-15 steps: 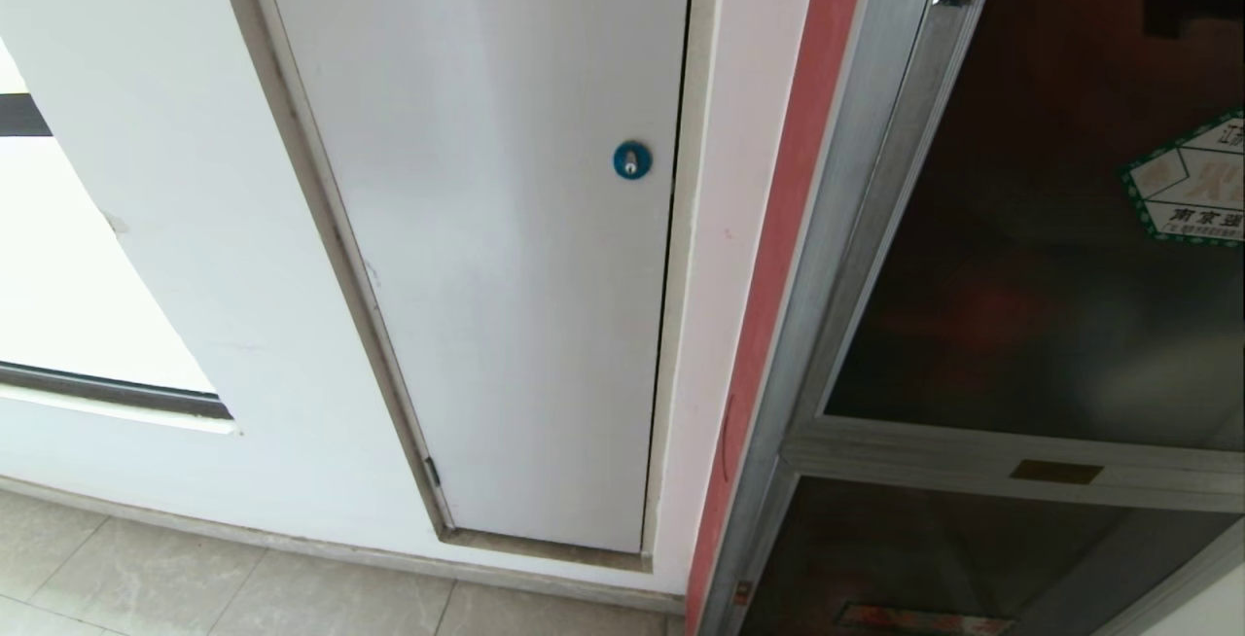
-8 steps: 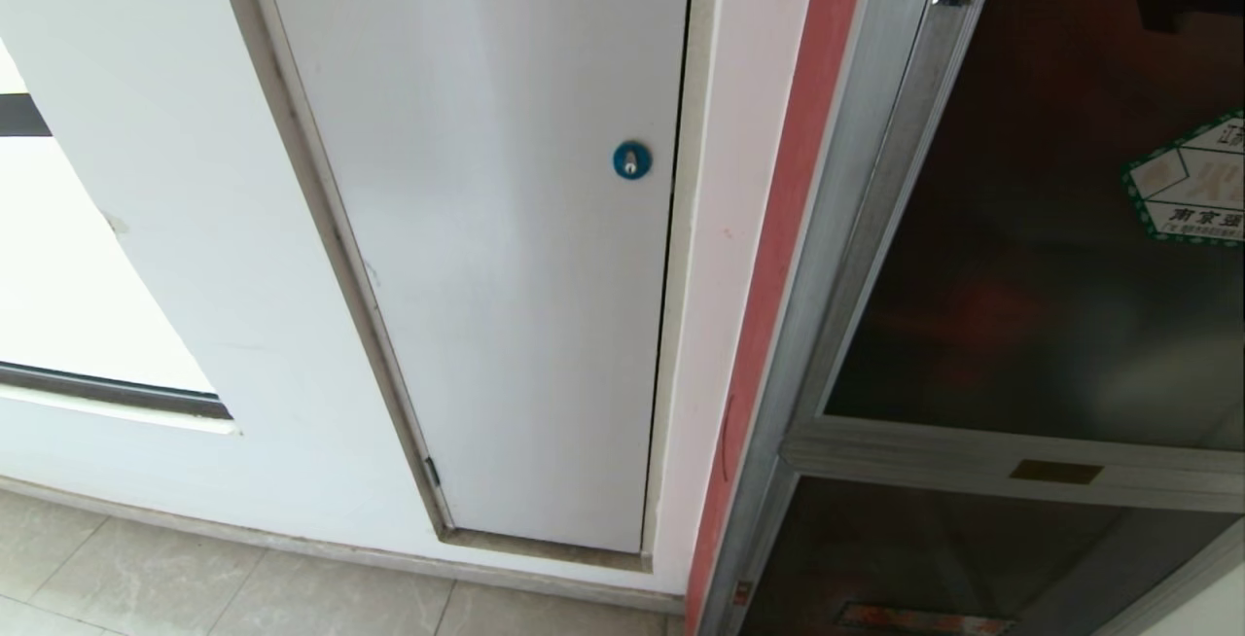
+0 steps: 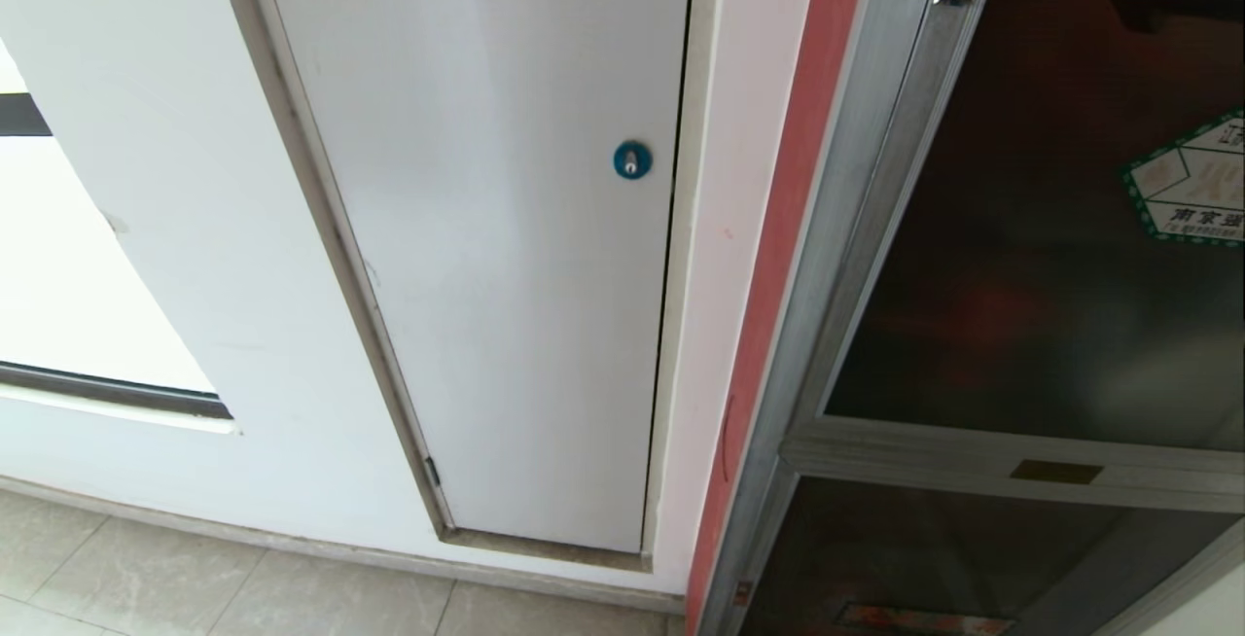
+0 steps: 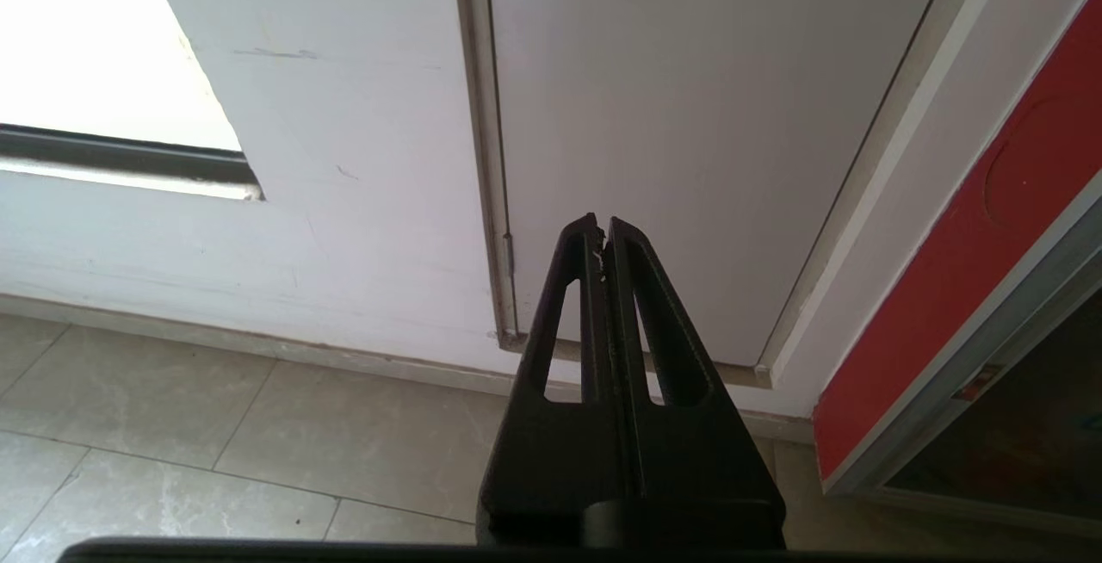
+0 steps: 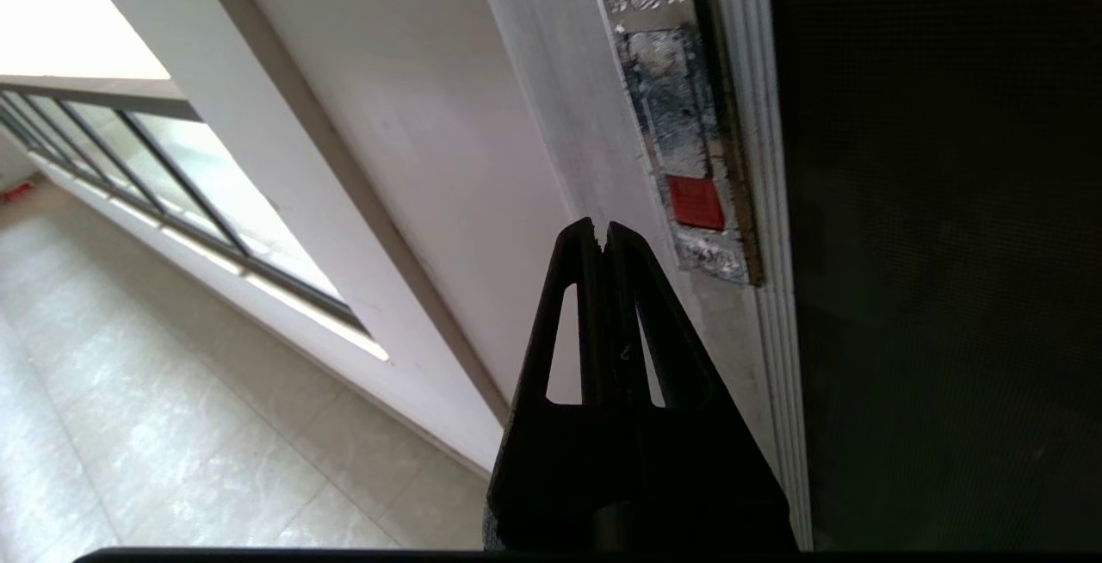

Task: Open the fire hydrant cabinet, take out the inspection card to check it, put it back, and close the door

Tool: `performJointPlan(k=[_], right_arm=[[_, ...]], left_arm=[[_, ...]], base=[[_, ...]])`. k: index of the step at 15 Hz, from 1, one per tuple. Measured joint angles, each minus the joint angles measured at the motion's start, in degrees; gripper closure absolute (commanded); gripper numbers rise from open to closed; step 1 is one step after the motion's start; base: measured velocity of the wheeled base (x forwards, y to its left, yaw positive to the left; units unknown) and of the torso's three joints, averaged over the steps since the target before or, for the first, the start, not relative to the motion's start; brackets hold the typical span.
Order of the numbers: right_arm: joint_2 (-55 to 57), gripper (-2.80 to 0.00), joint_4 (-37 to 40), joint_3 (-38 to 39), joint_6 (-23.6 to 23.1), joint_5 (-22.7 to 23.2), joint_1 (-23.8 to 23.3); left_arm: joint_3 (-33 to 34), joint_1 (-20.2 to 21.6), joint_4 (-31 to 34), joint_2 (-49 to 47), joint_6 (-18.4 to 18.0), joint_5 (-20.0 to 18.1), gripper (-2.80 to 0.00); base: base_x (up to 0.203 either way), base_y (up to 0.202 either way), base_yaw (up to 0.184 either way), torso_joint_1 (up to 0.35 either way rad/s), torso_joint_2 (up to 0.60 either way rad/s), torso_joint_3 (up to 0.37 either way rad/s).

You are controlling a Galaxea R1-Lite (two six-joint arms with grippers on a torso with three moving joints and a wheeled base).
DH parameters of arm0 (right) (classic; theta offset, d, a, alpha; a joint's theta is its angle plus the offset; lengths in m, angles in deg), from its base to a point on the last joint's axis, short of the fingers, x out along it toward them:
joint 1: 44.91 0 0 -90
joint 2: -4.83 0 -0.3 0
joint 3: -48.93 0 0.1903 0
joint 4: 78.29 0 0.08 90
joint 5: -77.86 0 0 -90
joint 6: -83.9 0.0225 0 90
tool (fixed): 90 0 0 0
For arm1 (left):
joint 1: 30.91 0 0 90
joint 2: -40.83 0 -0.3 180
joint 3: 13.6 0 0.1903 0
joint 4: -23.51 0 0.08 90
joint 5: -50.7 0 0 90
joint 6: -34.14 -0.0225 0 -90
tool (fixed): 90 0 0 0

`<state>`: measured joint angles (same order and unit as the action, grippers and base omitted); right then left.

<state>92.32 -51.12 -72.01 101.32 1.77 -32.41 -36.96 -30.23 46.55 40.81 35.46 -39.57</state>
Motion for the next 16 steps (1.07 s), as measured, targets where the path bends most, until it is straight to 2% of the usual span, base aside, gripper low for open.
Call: performJointPlan(k=[16], right_arm=[[4.0, 0.0, -0.7, -2.9, -0.5, -0.7, -2.3]], left_arm=[[0.0, 0.0, 0.0, 0.0, 0.0, 0.0, 0.0]], base=[[0.0, 0.0, 0.0, 0.0, 0.0, 0.0]])
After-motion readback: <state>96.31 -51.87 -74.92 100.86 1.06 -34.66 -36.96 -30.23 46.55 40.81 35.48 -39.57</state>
